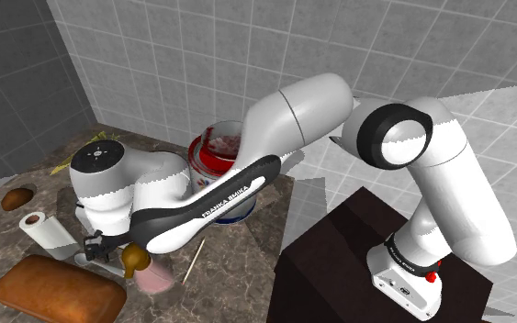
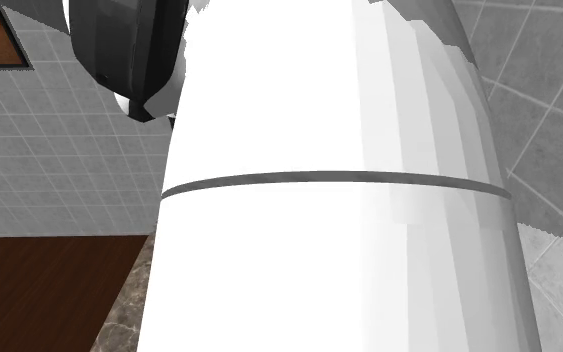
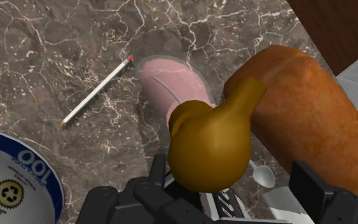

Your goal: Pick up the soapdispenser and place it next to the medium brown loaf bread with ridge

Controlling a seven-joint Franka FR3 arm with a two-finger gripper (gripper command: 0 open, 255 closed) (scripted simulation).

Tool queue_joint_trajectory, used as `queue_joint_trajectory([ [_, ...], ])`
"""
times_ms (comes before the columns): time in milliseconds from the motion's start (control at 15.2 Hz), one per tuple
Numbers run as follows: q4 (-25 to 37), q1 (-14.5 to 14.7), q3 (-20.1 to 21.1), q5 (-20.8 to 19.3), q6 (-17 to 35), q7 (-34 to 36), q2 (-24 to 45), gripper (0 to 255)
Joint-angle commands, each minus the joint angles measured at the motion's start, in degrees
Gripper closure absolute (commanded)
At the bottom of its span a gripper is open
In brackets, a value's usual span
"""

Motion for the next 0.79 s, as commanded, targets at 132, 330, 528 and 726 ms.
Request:
queue_joint_trajectory([
  [132,-0.8,-1.0,1.4,1.4,-2.9,-0.5,-3.8,0],
  [330,-0.9,-1.2,1.8,1.8,-3.7,-0.7,-4.7,0],
  [528,-0.9,-1.2,1.7,1.8,-3.7,-0.7,-4.7,0],
  [726,-0.9,-1.2,1.7,1.8,-3.7,-0.7,-4.7,0],
])
